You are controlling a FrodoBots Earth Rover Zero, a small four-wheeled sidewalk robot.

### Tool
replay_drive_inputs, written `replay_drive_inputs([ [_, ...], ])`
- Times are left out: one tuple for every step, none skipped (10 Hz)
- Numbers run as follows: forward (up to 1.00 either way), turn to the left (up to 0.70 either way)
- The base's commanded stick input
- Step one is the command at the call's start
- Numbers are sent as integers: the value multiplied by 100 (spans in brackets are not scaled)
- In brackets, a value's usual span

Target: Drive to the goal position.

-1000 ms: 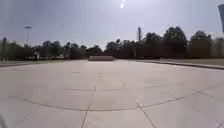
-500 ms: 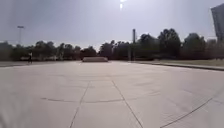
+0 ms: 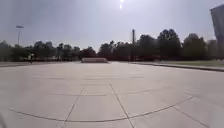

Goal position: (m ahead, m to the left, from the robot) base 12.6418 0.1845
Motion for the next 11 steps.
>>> replay_drive_inputs([
  [100,5],
  [100,0],
  [100,0],
  [100,0],
  [100,0],
  [100,0],
  [100,0],
  [100,0],
  [100,0],
  [100,0],
  [100,0],
])
